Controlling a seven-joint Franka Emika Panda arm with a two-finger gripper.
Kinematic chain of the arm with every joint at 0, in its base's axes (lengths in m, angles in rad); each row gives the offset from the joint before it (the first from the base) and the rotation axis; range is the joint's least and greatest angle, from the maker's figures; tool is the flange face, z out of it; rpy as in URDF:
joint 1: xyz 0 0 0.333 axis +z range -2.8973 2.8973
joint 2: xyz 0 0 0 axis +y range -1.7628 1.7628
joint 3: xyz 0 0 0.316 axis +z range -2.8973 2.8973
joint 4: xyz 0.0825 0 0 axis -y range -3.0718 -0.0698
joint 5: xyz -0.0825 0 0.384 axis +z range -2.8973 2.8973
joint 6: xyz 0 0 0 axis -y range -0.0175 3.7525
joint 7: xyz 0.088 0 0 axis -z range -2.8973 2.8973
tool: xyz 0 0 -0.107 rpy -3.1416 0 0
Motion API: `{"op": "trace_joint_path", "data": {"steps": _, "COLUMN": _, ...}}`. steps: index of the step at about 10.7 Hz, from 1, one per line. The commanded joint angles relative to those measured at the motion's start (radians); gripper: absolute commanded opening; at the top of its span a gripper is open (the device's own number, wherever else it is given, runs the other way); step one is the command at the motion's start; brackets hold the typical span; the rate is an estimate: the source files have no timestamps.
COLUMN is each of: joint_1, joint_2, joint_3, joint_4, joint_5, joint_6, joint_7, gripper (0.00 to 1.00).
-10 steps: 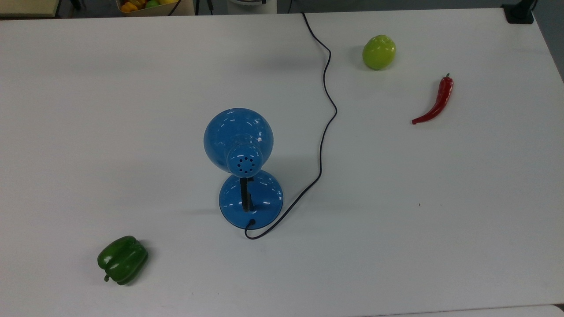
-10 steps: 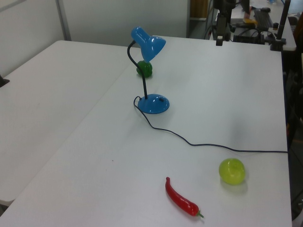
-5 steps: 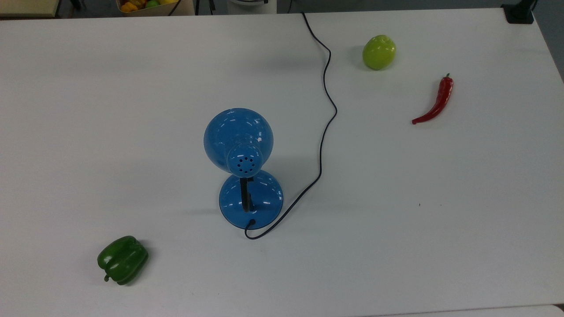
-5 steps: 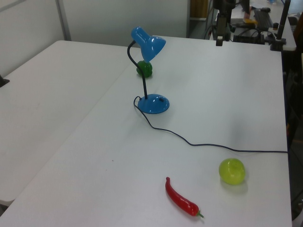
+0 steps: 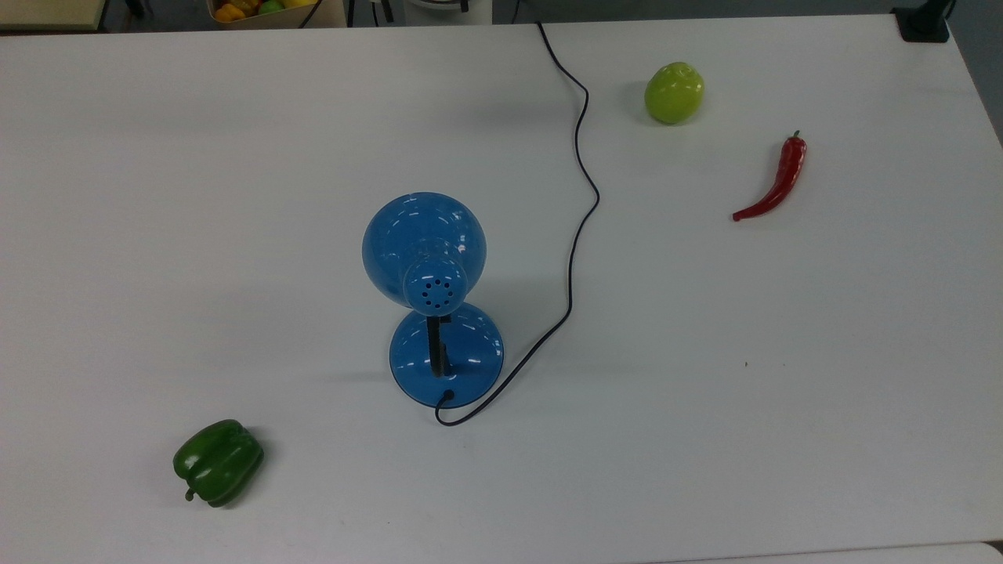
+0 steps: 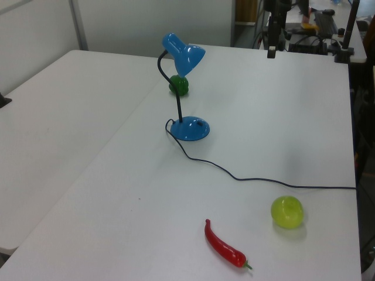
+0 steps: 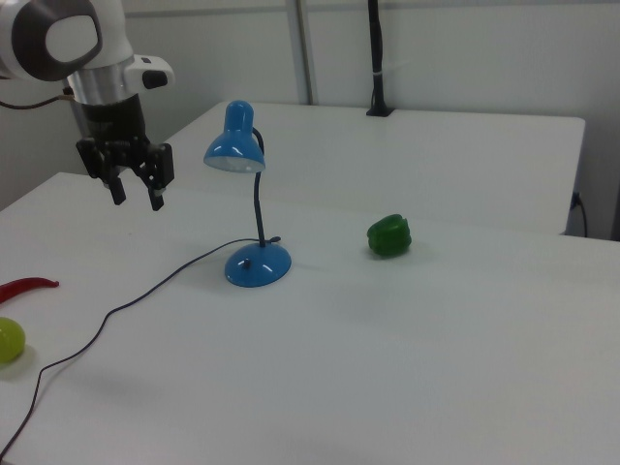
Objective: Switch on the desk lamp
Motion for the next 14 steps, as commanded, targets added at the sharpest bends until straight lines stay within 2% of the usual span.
{"op": "trace_joint_path", "data": {"steps": 1, "joint_1": 0.005, "joint_2": -0.001, "joint_3": 0.002, "joint_4": -0.018, "joint_5": 0.002, "joint_6": 0.022, "joint_7": -0.028, "gripper": 0.27}}
{"op": "trace_joint_path", "data": {"steps": 2, "joint_1": 0.005, "joint_2": -0.002, "joint_3": 0.002, "joint_4": -0.024, "joint_5": 0.003, "joint_6": 0.020, "joint_7": -0.038, "gripper": 0.07}}
{"op": "trace_joint_path", "data": {"steps": 3, "joint_1": 0.005, "joint_2": -0.002, "joint_3": 0.000, "joint_4": -0.025, "joint_5": 0.006, "joint_6": 0.020, "joint_7": -0.050, "gripper": 0.00}}
{"op": "trace_joint_path", "data": {"steps": 6, "joint_1": 0.002, "joint_2": -0.002, "joint_3": 0.000, "joint_4": -0.031, "joint_5": 0.006, "joint_6": 0.020, "joint_7": -0.075, "gripper": 0.00}}
{"op": "trace_joint_path", "data": {"steps": 8, "joint_1": 0.005, "joint_2": -0.005, "joint_3": 0.000, "joint_4": -0.070, "joint_5": 0.006, "joint_6": 0.024, "joint_7": -0.076, "gripper": 0.00}}
{"op": "trace_joint_path", "data": {"steps": 14, "joint_1": 0.005, "joint_2": -0.002, "joint_3": 0.000, "joint_4": -0.223, "joint_5": -0.008, "joint_6": 0.223, "joint_7": -0.070, "gripper": 0.00}}
